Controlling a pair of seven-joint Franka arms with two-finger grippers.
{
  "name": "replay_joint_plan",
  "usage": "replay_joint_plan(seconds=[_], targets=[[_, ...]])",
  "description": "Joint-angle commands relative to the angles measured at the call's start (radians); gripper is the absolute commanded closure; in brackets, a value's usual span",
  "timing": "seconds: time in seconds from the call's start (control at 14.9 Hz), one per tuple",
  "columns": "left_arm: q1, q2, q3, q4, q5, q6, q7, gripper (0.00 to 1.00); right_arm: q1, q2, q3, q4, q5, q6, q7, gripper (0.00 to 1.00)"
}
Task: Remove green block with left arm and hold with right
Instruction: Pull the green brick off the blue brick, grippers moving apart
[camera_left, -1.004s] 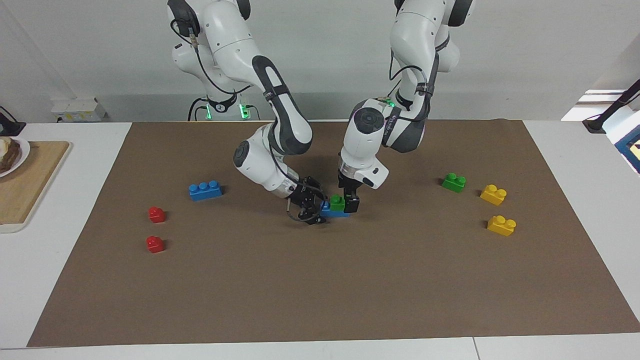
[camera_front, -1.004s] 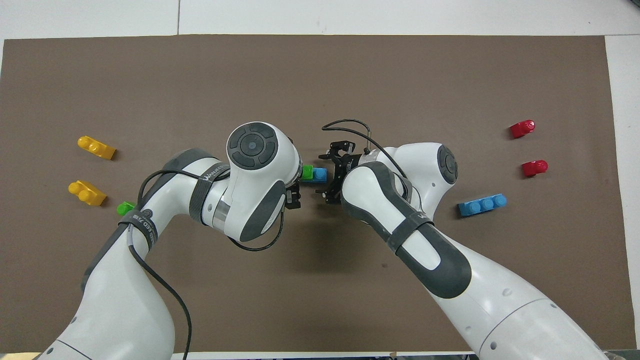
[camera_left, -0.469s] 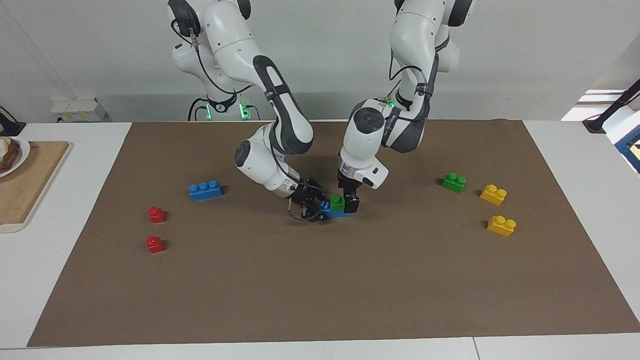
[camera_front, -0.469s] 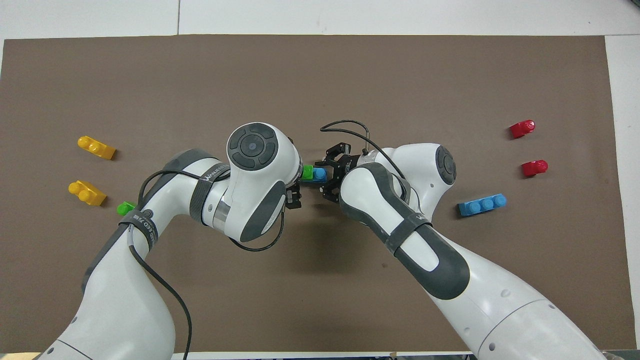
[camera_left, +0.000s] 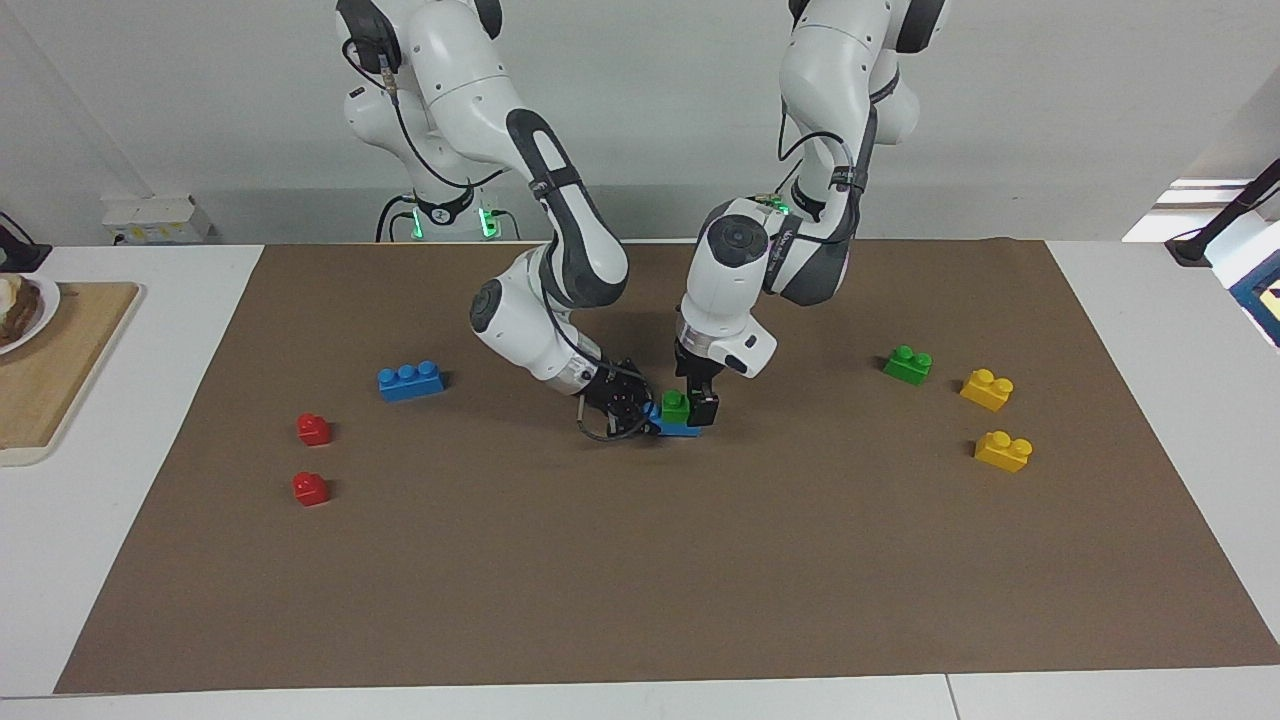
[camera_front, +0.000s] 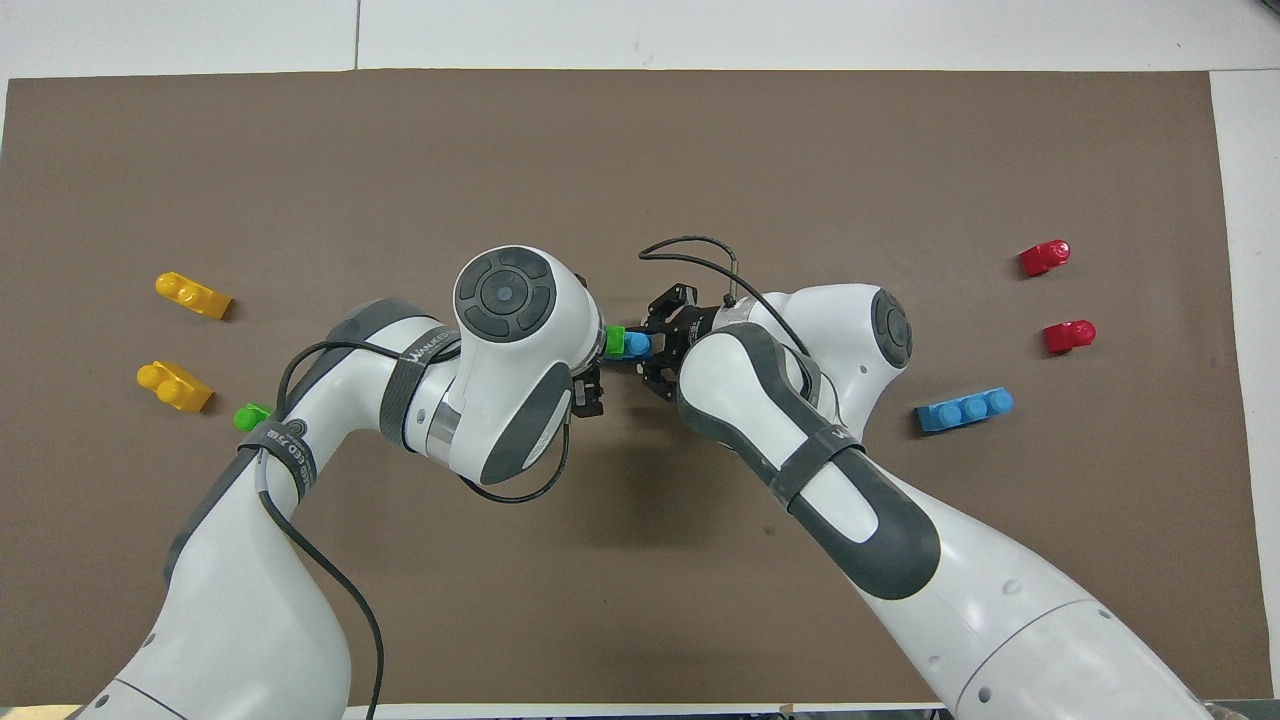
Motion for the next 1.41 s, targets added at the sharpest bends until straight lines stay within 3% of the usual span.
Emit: replay_joint_plan(seconds=[0.0, 0.07, 0.13, 0.54, 1.0, 1.34], targets=[[-0.012, -0.004, 0.008, -0.013, 0.009, 0.026, -0.031, 0.52, 0.02, 0.025, -0.001, 0.011, 0.057, 0.058, -0.034, 1.0], [-0.013, -0.003, 0.008, -0.012, 0.024, 0.028, -0.031, 0.87, 0.021, 0.026, 0.001, 0.011, 0.059, 0.078, -0.034, 1.0], [-0.013, -0.003, 0.006, -0.012, 0.043, 0.028, -0.027, 1.0, 0.035, 0.031, -0.001, 0.011, 0.061, 0.082, -0.034, 1.0], [-0.01, -0.021, 0.005, -0.006, 0.046, 0.005, -0.019, 1.0, 0.041, 0.032, -0.001, 0.006, 0.059, 0.102, -0.037, 1.0], [0.011, -0.151, 0.001, -0.007, 0.041, -0.158, 0.099, 1.0, 0.041, 0.032, -0.001, 0.006, 0.059, 0.109, -0.038, 1.0], [0.109, -0.222, 0.001, -0.013, 0.037, -0.277, 0.39, 1.0, 0.032, 0.029, -0.001, 0.02, 0.057, 0.096, -0.037, 1.0]])
